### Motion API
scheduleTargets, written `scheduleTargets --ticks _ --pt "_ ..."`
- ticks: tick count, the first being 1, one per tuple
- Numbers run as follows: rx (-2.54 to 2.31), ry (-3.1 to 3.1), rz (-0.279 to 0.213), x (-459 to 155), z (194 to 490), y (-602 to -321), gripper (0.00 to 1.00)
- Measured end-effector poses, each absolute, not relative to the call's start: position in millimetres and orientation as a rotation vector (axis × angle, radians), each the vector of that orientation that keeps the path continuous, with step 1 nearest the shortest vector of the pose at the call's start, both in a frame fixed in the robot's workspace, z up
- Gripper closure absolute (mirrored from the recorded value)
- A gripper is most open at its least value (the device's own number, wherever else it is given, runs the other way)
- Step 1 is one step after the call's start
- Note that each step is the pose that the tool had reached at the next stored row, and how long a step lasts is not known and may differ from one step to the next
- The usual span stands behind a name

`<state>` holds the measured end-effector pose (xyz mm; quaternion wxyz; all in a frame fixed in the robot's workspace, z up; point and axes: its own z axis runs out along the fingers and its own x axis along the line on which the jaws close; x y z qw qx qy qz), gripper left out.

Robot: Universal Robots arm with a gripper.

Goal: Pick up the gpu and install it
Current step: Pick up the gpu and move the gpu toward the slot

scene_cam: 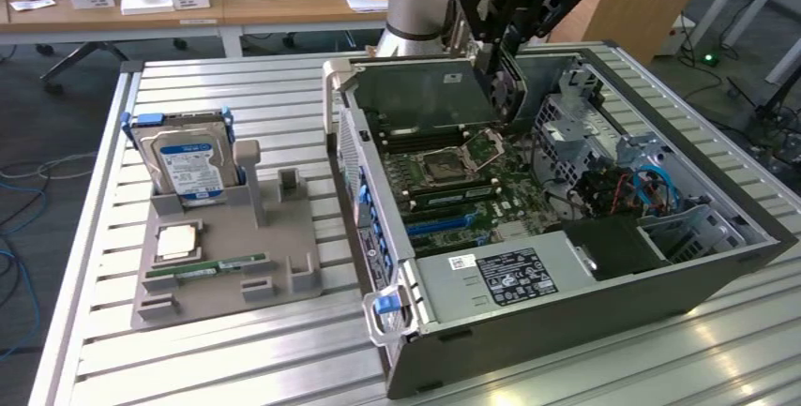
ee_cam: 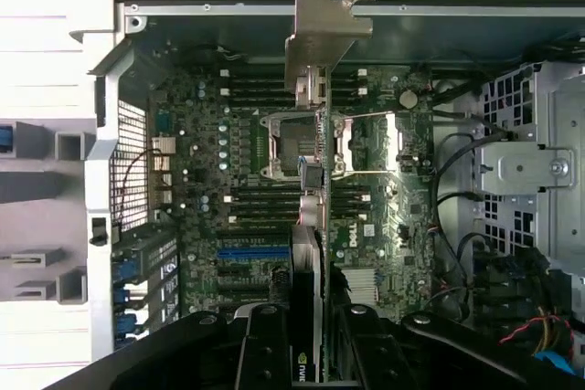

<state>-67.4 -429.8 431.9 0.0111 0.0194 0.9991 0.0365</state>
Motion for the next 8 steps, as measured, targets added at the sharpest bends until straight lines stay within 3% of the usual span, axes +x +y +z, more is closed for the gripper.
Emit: scheduleTargets --ticks 8 --pt "0.061 3.117 0.115 -46 432 -430 0.74"
